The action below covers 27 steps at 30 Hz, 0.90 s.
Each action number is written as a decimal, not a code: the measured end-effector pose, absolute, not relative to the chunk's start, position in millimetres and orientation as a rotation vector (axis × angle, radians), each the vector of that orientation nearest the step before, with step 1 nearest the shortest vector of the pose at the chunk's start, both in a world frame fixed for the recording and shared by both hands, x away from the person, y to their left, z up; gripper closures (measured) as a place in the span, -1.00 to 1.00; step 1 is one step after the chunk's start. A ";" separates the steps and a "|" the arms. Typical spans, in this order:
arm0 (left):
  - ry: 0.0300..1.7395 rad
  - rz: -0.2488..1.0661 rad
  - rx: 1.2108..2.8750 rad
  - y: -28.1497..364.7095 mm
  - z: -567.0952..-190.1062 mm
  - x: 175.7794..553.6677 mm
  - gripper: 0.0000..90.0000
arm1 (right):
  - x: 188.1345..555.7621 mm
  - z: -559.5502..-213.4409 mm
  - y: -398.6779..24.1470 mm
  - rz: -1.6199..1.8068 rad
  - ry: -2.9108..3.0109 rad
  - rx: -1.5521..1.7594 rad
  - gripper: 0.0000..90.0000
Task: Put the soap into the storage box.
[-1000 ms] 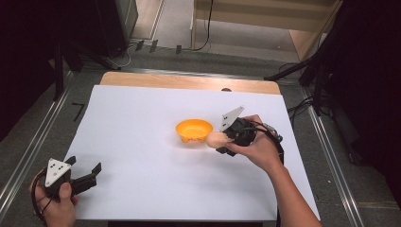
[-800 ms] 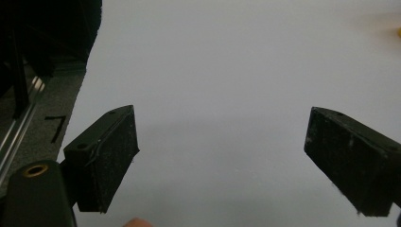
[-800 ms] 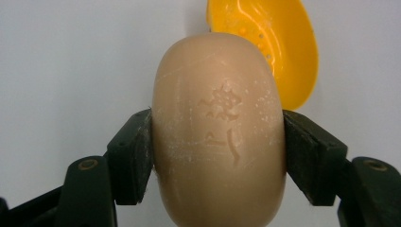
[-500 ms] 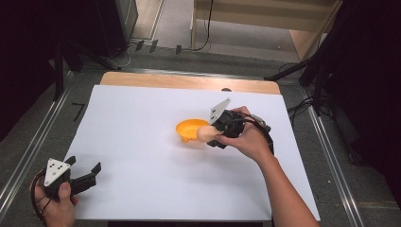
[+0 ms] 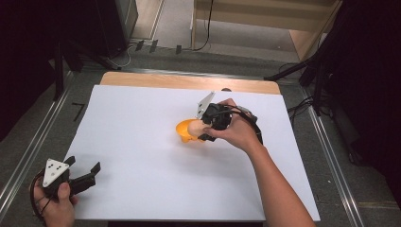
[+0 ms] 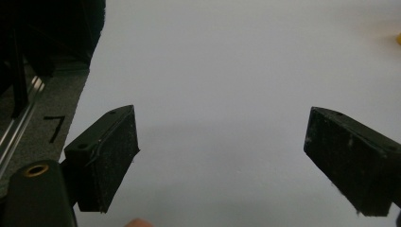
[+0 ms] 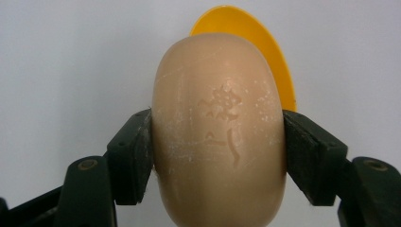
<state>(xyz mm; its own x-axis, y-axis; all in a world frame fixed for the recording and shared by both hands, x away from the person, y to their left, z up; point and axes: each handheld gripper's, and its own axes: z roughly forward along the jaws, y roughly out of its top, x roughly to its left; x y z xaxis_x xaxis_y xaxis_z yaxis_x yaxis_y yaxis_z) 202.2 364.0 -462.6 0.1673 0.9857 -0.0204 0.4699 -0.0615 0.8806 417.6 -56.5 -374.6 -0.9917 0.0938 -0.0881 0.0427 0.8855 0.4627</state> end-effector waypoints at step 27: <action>1.412 0.829 1.644 363.8 -462.7 201.7 -0.74 | 444.4 -395.5 -34.8 0.651 3.053 0.093 -0.28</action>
